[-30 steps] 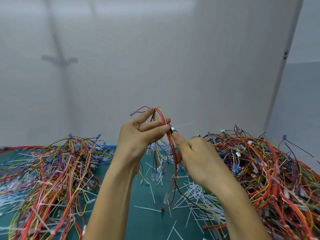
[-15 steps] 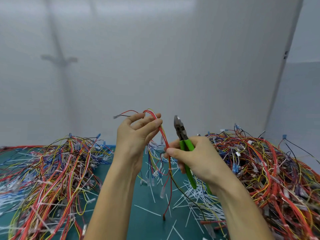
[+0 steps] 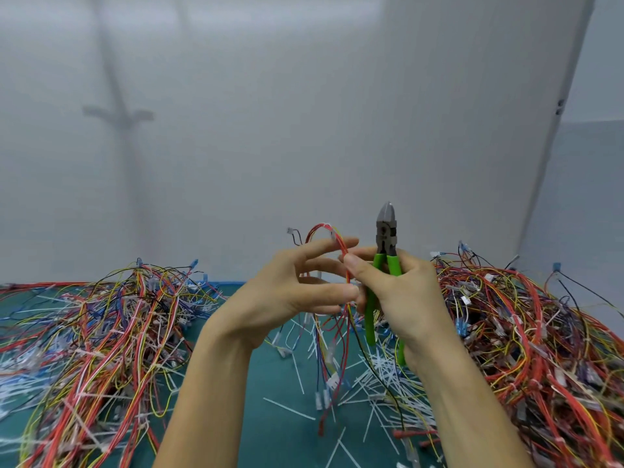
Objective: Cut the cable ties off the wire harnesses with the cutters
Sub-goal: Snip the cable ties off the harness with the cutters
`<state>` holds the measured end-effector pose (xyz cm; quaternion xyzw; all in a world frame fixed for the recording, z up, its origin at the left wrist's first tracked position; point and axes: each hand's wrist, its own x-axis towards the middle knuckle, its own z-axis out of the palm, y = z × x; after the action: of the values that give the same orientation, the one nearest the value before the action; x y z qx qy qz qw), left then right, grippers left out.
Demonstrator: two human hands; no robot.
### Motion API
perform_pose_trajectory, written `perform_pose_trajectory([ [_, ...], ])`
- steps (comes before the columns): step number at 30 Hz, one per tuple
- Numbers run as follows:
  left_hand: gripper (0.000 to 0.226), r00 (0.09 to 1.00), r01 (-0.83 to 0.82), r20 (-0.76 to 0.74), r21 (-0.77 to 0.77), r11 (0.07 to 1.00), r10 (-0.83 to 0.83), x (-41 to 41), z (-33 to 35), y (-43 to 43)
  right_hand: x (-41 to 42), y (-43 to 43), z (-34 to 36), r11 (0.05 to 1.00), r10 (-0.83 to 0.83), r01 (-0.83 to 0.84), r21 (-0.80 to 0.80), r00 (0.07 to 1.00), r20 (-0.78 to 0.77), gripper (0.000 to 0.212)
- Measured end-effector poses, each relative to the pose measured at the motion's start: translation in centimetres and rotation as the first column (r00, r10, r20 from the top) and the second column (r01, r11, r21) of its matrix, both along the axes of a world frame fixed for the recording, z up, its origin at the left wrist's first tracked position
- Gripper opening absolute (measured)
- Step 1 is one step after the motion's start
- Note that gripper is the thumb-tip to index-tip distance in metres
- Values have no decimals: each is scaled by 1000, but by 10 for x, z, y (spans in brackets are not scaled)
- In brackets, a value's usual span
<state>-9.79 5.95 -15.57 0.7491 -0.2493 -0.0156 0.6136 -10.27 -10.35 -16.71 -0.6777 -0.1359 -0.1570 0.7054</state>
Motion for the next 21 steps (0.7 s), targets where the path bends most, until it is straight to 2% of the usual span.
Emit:
perform_pose_trajectory([
  [4, 72, 998, -59, 19, 36, 998, 59, 2, -1, -4, 2, 1, -1, 1000, 1, -1, 32, 1000, -26, 12],
  [7, 74, 996, -91, 6, -33, 995, 92, 5, -3, -3, 3, -1, -1, 999, -9, 10, 35, 999, -39, 5],
  [10, 74, 985, -158, 62, -58, 986, 161, 7, -3, 0, 3, -5, 1, 999, -11, 13, 45, 999, -46, 5],
  [13, 74, 971, -208, 113, -49, 977, 212, 7, -3, 3, 0, -11, 5, 999, 48, -48, -5, 996, -70, 16],
  [16, 78, 966, -225, 110, -85, 971, 233, 10, -4, 4, -2, -15, 6, 975, 139, -166, -147, 974, -177, 34],
  [21, 81, 942, -300, 84, -225, 927, 325, 12, -4, 2, 1, -13, 3, 901, 57, -134, -413, 979, -194, 69],
])
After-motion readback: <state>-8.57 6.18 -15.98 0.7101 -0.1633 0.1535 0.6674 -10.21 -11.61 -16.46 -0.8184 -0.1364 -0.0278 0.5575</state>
